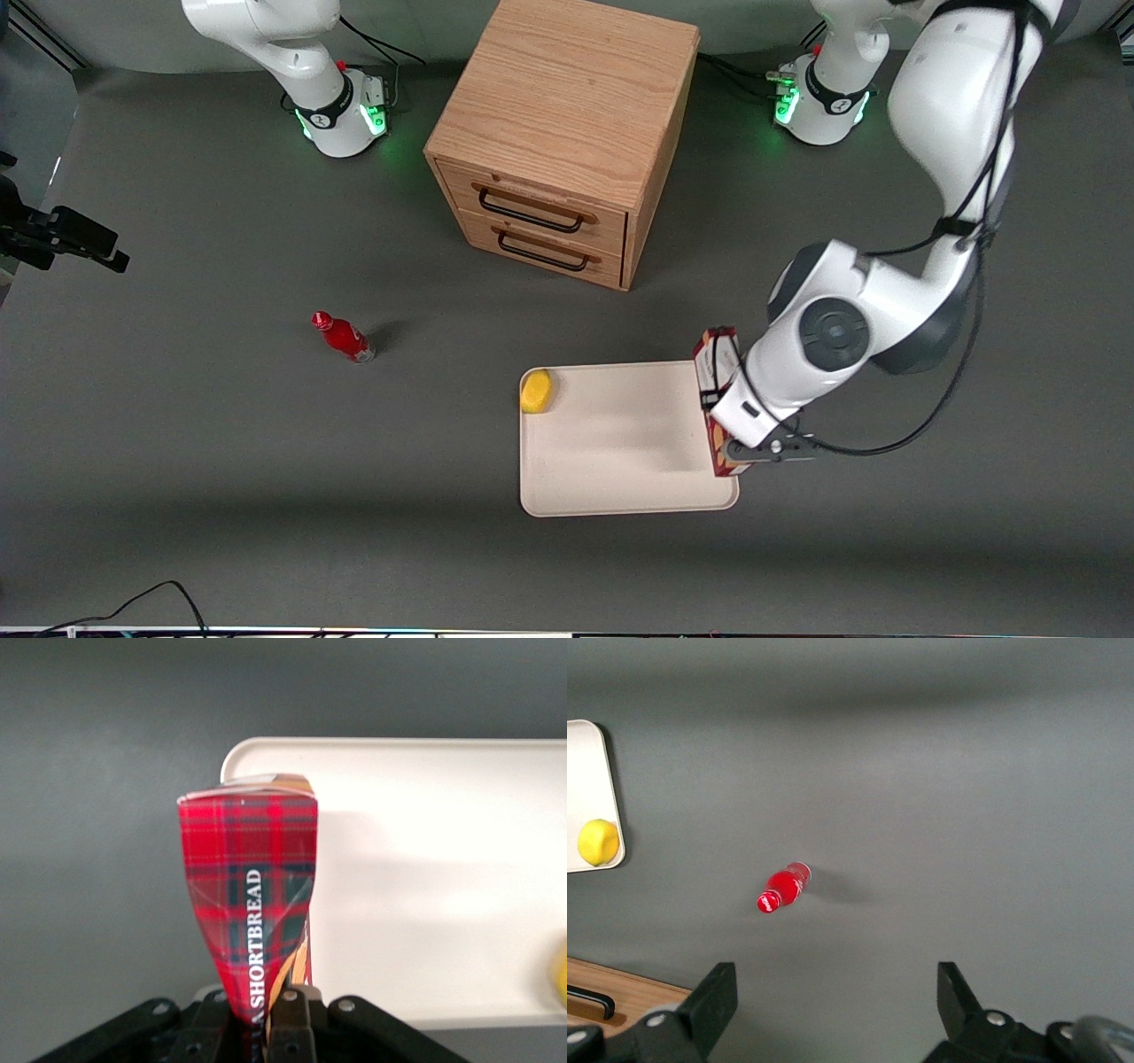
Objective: Place red cookie box on tray
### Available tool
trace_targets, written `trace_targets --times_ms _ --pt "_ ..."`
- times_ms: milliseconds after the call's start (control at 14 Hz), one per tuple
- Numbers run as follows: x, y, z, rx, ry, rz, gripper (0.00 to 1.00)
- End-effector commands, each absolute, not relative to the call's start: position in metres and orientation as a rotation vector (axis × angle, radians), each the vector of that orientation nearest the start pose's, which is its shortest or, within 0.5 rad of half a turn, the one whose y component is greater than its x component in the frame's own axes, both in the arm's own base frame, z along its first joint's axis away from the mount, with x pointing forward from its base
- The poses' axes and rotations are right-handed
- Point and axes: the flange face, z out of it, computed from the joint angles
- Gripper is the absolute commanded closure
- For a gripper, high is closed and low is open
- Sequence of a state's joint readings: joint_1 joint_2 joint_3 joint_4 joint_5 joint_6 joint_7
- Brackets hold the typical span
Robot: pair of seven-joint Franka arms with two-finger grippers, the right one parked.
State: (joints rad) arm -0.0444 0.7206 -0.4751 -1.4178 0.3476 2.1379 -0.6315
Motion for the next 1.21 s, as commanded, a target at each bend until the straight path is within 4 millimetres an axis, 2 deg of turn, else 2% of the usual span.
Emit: trace_targets --times_ms 0,71,143,286,357,429,571,714,857,1000,1143 --pt "0.667 -0.295 0.276 -3.152 -0.103 -0.243 1.0" --pt "0.668 -0.294 0.274 -3.149 -0.095 -0.258 0.57" --pt "0.669 -0.291 0.277 -3.145 -0.108 -0.249 0.01" --pt "0.669 -0.283 0.292 -3.114 -0.11 -0.218 0.0" --pt "0.666 -0.275 0.307 -3.076 -0.113 -0.178 0.0" --pt "0.662 -0.268 0.329 -3.05 -0.098 -0.133 0.0" --pt "0.651 -0.243 0.392 -3.068 0.002 -0.016 0.0" --pt "0.643 -0.189 0.454 -3.085 0.123 0.096 0.0" --pt "0.628 -0.131 0.505 -3.104 0.251 0.188 0.0" --pt "0.611 -0.08 0.535 -3.087 0.374 0.253 0.0" --pt "0.596 -0.032 0.545 -3.107 0.459 0.293 0.0"
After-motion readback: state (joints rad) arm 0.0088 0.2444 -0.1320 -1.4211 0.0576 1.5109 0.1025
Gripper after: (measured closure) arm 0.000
